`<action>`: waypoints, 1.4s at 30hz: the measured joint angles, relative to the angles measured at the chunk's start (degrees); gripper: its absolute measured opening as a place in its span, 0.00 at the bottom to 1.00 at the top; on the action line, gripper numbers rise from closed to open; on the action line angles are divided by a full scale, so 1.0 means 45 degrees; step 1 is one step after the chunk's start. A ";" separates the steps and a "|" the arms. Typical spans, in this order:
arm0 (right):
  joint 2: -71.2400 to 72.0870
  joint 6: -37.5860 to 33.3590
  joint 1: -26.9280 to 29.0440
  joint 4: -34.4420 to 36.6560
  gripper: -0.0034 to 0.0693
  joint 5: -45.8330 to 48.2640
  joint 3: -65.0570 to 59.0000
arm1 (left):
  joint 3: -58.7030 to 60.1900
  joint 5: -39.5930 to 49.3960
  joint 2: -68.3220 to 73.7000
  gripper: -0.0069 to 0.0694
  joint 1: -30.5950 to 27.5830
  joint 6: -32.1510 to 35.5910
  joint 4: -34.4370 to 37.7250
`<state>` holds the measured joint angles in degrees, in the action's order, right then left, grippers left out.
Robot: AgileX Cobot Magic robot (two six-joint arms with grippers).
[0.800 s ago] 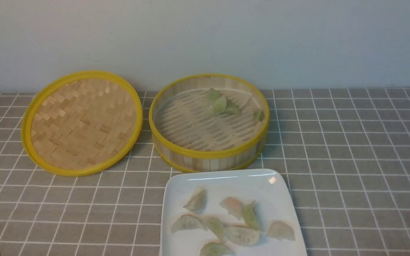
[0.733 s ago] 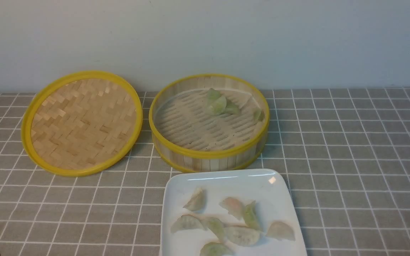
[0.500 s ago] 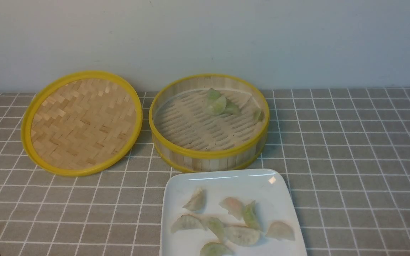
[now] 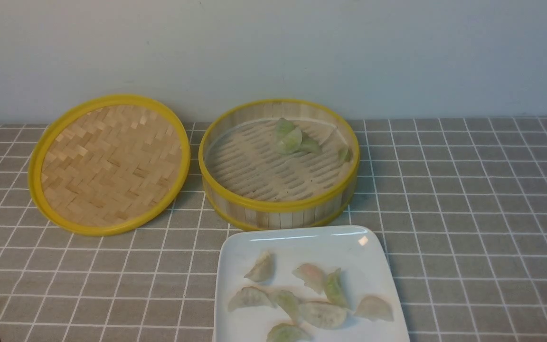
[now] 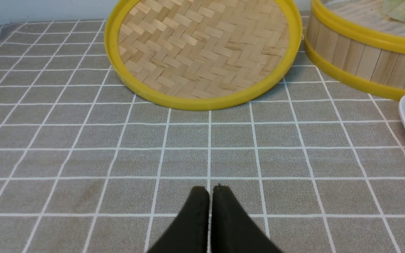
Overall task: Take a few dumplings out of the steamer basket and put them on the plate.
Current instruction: Use the right arm to grab a dumpling from inside the steamer
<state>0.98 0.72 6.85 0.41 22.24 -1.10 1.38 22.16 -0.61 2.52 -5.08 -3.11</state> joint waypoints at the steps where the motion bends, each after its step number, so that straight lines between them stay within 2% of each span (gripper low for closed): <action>1: 0.0000 0.0000 0.0000 0.0000 0.03 0.0000 0.0000 | 0.0000 0.0000 0.0000 0.08 0.0000 0.0000 0.0000; 19: 0.0000 0.0064 0.0000 0.0047 0.03 -0.0157 -0.0018 | 0.0000 0.0000 0.0000 0.08 0.0000 0.0000 0.0000; 21: 0.0000 0.0542 0.0000 0.0877 0.03 -0.0945 -0.0108 | 0.0000 0.0000 0.0000 0.08 0.0000 0.0000 0.0000; 26: 0.0000 0.3631 0.0000 0.6407 0.03 -0.4479 -0.0108 | 0.0000 0.0000 0.0000 0.08 0.0000 -0.0008 0.0000; 30: 0.0000 0.4060 0.0000 0.8701 0.03 -0.5375 -0.0108 | 0.0000 0.0000 0.0000 0.08 0.0000 -0.0008 0.0000; 33: 0.0000 0.4005 0.0000 0.9497 0.03 -0.5644 -0.0108 | 0.0000 0.0000 0.0000 0.08 0.0000 -0.0008 0.0000; 38: 0.0000 0.4004 0.0000 0.9697 0.03 -0.5738 0.0219 | 0.0000 0.0000 0.0000 0.08 0.0000 -0.0008 0.0011; 40: -0.0096 0.3600 0.0000 0.9195 0.03 -0.4574 0.1284 | 0.0000 0.0000 0.0000 0.08 0.0000 -0.0008 0.0011; 42: -0.0991 0.2705 0.0000 0.8142 0.03 -0.2852 0.3544 | 0.0000 0.0000 0.0000 0.08 0.0000 -0.0008 0.0011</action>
<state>-3.48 12.90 6.85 37.05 9.40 14.84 1.38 22.16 -0.61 2.52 -5.11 -3.06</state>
